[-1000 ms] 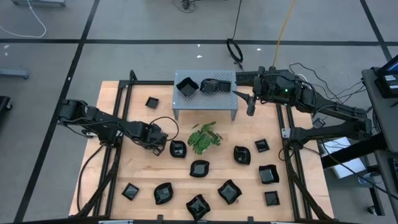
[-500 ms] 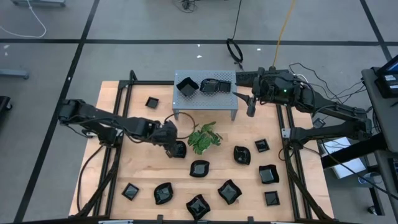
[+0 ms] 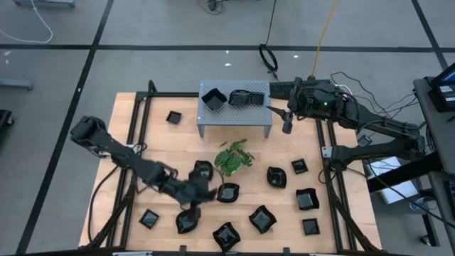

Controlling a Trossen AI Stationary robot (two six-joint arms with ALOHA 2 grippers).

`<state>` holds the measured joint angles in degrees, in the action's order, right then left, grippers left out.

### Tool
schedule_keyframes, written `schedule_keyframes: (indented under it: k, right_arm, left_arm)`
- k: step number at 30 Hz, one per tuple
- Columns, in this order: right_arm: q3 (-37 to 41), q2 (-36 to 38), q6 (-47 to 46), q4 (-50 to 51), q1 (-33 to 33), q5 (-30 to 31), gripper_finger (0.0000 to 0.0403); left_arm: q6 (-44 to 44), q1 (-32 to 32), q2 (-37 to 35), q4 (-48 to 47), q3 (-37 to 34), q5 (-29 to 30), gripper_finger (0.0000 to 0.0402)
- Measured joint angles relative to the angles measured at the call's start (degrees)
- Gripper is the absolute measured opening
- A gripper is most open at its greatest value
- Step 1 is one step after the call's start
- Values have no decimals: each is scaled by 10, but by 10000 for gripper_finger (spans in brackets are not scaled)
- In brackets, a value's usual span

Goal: Pick & Place Mini shaped plates
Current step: Move the square plate to the middle of the table

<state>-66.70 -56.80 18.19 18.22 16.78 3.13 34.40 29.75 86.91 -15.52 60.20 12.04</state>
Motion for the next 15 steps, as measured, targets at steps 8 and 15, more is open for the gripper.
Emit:
schedule_keyframes:
  k: [8, 15]
  right_arm:
    - [0, 0, -69, 1, 0, -2, 155]
    - [0, 0, -119, 1, 0, -2, 155]
  left_arm:
    - [-45, 26, 106, -12, 0, 8, 6]
    - [-116, 24, 141, -51, 0, 60, 9]
